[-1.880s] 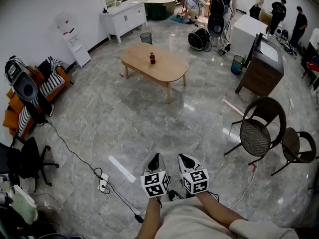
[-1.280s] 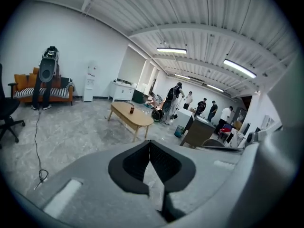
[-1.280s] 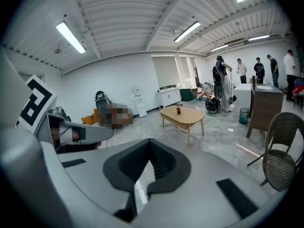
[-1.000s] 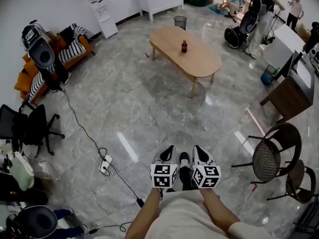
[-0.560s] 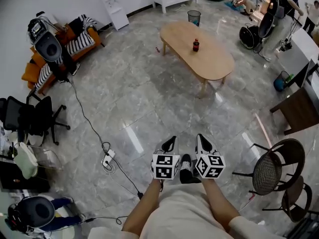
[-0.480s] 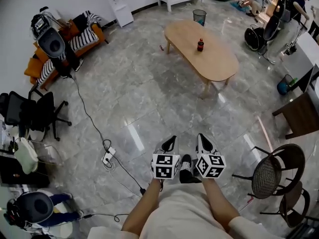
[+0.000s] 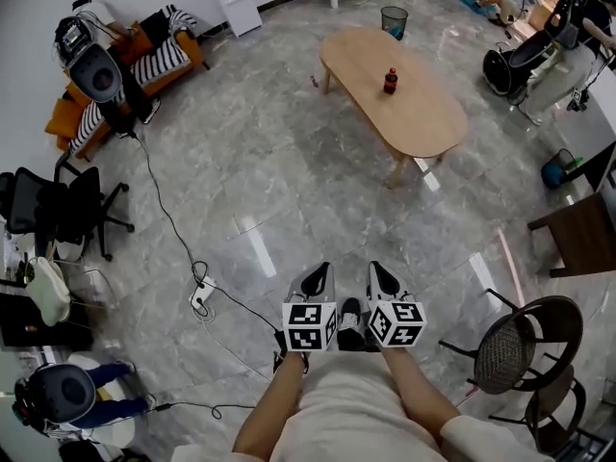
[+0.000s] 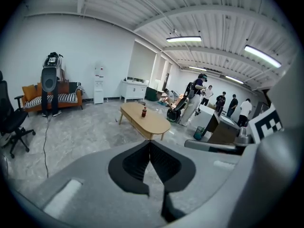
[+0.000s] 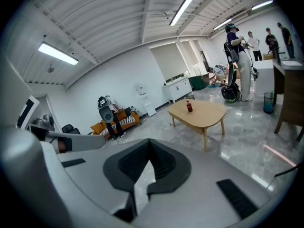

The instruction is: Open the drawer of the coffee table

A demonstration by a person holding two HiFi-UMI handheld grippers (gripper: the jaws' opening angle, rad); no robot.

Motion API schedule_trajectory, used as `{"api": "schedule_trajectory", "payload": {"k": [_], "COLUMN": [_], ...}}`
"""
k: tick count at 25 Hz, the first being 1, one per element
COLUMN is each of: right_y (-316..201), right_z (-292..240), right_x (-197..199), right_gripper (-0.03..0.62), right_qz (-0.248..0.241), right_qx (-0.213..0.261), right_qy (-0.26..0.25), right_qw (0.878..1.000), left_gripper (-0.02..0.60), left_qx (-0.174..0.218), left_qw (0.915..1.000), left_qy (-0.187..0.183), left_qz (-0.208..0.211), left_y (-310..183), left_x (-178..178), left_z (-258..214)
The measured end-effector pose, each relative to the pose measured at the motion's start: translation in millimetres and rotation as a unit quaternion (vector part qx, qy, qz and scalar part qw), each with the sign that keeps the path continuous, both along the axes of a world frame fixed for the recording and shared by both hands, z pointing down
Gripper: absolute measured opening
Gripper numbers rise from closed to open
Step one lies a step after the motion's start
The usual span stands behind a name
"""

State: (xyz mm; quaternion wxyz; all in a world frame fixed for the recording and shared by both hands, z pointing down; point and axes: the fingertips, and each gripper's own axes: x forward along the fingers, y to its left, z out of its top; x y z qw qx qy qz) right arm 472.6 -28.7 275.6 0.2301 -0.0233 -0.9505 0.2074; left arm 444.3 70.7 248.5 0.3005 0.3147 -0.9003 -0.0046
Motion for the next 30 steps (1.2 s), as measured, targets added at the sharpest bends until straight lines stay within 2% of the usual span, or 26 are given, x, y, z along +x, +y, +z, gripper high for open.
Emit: {"api": "schedule_trajectory", "payload": {"k": [5,16,20,26,30], "right_y": [-36.3,-76.1,-84.4,-84.5,-88.2], "right_z": [-1.2,-4.3,-3.1,1.4,1.5], "right_x": [-9.0,-33.0,-49.1,-90.8,-124.3], "right_gripper": [0.015,0.015,0.015,0.015,0.015], "right_qz": [0.021,0.062,0.100,0.117,0.138], "right_qx": [0.002,0.012,0.021,0.039,0.046], "right_qy": [-0.002,-0.001,0.004,0.018,0.025], "right_qw": [1.000,0.998,0.995,0.992,0.989], "left_gripper": [0.011,0.011,0.011,0.011,0.011], "left_qx": [0.003,0.003,-0.004,-0.006,-0.007], "left_qw": [0.9999,0.9984,0.9970,0.9950,0.9913], "left_qy": [-0.002,-0.010,-0.019,-0.015,-0.022], "left_qz": [0.014,0.056,0.075,0.099,0.129], "left_y": [-31.4,-71.0,-69.9,-68.0,-77.0], "left_x": [-12.5,-51.7,-74.7,-120.8,-161.1], "left_z": [0.8,-3.2,-5.3,1.1,-5.1]}}
